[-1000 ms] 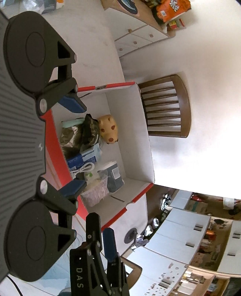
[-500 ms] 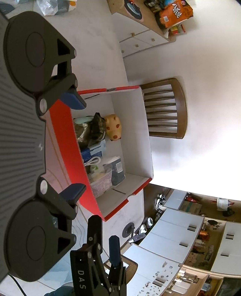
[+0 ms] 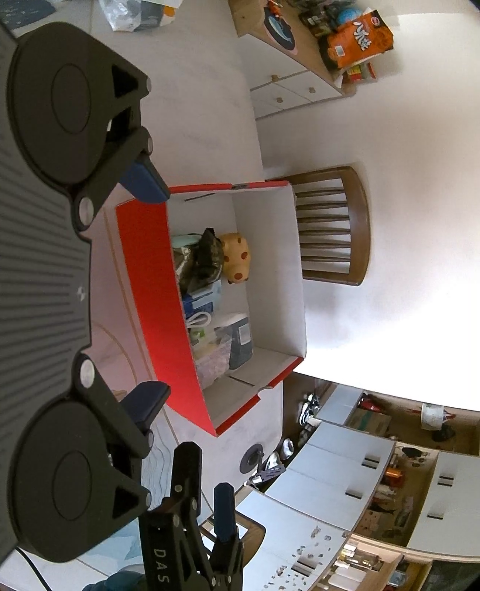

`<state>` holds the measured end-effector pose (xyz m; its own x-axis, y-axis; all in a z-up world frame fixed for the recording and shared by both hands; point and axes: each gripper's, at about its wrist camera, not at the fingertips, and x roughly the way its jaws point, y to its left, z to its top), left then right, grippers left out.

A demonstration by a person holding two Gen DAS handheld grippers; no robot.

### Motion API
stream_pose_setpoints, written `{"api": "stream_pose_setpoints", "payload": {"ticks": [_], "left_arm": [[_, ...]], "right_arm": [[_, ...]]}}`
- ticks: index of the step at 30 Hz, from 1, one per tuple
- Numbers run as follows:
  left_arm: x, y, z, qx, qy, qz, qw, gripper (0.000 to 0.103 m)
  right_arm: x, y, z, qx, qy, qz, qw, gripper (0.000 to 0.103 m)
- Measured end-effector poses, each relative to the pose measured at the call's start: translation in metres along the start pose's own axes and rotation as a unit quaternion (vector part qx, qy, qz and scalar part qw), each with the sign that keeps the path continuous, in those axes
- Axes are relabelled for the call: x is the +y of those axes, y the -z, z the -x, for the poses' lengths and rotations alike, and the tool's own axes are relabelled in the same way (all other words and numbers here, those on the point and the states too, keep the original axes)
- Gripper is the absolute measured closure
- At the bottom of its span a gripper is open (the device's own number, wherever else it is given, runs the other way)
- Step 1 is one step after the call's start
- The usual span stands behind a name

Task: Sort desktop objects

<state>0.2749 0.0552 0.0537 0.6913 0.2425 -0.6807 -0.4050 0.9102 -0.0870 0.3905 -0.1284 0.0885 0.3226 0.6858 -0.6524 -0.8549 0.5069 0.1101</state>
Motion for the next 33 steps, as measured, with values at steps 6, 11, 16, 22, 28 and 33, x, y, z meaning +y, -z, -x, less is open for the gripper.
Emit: {"api": "stream_pose_setpoints", "payload": {"ticks": [6,11,16,22,28,33], "left_arm": [[-0.004,0.011,0.009,-0.007,-0.015,0.004,0.9999,0.0],[-0.006,0.017,0.013,-0.003,-0.018,0.007,0.9998,0.0],[-0.007,0.024,0.015,-0.002,-0.018,0.008,0.9998,0.0],[-0.006,0.028,0.016,0.0,-0.006,0.021,0.9998,0.0],[-0.007,0.032,0.012,0.011,-0.017,0.024,0.9995,0.0],[-0.006,0.035,0.011,0.013,-0.023,0.029,0.9993,0.0]], "right_arm": [[0.001,0.003,0.004,-0.004,-0.001,0.003,1.0,0.016],[0.001,0.006,0.007,-0.006,-0.002,0.002,1.0,0.016],[0.001,0.009,0.01,-0.007,-0.004,0.0,1.0,0.016],[0.002,0.012,0.01,-0.004,-0.003,0.002,1.0,0.016],[0.002,0.018,0.01,0.0,0.0,0.002,1.0,0.016],[0.002,0.021,0.009,0.002,0.003,0.001,1.0,0.016]]}}
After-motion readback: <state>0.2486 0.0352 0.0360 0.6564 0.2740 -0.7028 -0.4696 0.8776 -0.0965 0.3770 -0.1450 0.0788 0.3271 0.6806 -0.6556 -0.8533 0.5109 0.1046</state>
